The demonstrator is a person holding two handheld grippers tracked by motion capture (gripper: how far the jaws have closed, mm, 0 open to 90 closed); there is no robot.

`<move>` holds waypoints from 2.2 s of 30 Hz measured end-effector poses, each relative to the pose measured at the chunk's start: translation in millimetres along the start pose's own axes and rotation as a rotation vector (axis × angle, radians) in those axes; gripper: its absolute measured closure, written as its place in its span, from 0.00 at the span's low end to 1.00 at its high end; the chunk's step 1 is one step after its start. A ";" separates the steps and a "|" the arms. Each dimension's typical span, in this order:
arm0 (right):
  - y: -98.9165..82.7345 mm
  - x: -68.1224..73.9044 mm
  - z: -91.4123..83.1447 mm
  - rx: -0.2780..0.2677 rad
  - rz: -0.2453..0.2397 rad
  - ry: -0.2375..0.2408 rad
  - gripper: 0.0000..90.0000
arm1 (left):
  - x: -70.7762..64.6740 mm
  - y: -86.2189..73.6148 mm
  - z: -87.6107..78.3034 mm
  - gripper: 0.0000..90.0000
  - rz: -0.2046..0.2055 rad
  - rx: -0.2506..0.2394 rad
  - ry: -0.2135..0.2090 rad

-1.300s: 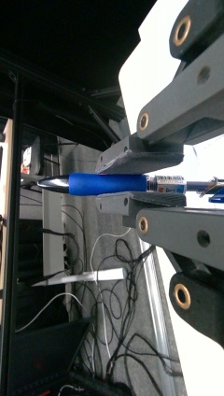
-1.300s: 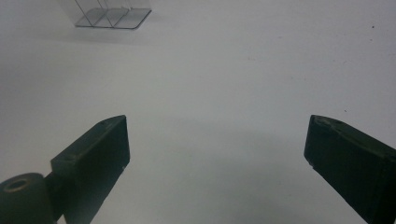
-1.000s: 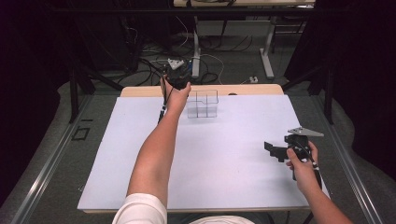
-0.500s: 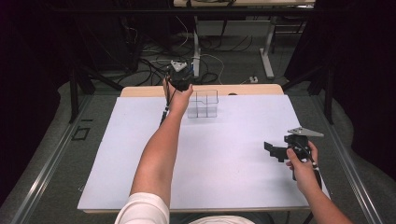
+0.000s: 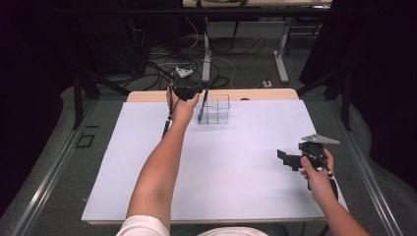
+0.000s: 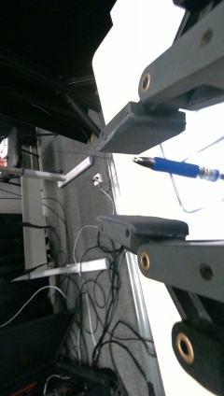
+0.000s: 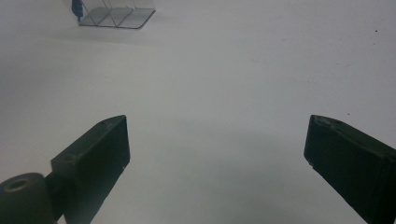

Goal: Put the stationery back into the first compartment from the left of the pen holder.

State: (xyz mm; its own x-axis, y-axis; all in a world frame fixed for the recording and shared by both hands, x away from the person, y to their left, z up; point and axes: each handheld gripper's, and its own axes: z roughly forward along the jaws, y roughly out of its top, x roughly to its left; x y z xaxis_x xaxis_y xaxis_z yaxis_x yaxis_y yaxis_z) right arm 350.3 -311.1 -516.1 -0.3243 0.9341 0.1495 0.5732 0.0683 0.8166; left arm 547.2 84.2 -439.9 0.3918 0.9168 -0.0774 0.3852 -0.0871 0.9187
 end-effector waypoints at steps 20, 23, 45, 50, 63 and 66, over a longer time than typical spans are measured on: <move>0.1 1.3 1.7 0.007 -0.016 -0.008 0.07 | 14.8 1.8 -49.2 0.35 0.017 0.050 -0.048; 0.2 0.9 1.9 0.007 -0.017 -0.006 0.07 | 13.5 2.3 -55.9 0.34 0.032 0.051 -0.068; 0.6 1.6 2.9 0.006 -0.025 -0.010 0.07 | 12.7 -25.5 -122.3 0.00 -0.015 0.026 -0.176; 0.8 2.3 2.9 0.005 -0.022 -0.011 0.07 | 17.7 -36.9 -139.1 0.00 -0.033 0.012 -0.180; 0.4 2.7 3.9 0.008 -0.027 -0.012 0.07 | 35.1 -83.4 -180.0 0.00 -0.060 -0.024 -0.160; 0.6 3.3 3.3 0.006 -0.026 -0.015 0.07 | 43.1 -96.5 -188.9 0.00 -0.076 -0.029 -0.132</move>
State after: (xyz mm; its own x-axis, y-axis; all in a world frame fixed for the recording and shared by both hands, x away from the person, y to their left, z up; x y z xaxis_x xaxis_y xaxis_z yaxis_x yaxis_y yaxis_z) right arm 352.1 -306.9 -516.9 -0.3280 0.9371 0.1196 0.5694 0.0950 0.8166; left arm 369.1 205.7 -458.7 0.4697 0.8608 -0.1960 0.3948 -0.0062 0.9188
